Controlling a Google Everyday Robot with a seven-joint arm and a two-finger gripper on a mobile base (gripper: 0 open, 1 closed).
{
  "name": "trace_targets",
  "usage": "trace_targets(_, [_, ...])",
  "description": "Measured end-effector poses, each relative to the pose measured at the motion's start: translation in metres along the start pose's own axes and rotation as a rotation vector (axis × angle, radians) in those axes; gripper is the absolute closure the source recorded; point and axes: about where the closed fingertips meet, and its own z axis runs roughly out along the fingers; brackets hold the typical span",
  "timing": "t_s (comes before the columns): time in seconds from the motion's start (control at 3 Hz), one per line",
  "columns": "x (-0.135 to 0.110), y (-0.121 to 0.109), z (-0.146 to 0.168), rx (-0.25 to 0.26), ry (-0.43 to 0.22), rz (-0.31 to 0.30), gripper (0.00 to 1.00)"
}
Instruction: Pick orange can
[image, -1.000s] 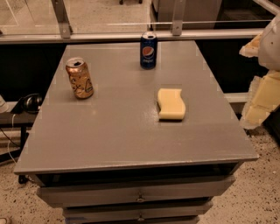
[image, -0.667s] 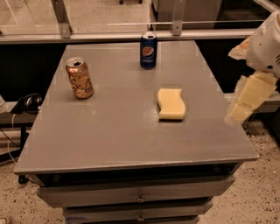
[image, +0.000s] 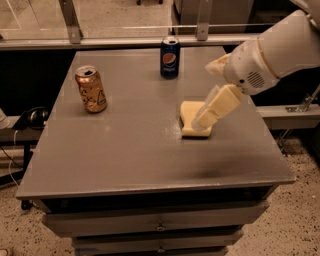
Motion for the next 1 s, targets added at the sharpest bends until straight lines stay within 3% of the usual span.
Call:
trace_targets(0.33, [-0.042, 0.009, 0.041, -0.061, -0.214, 0.037, 0.00])
trace_targets(0.67, [-0.063, 0.013, 0.043, -0.071, -0.270, 0.045, 0.00])
trace_targets(1.0, [-0.062, 0.013, 0.043, -0.070, -0.267, 0.043, 0.00])
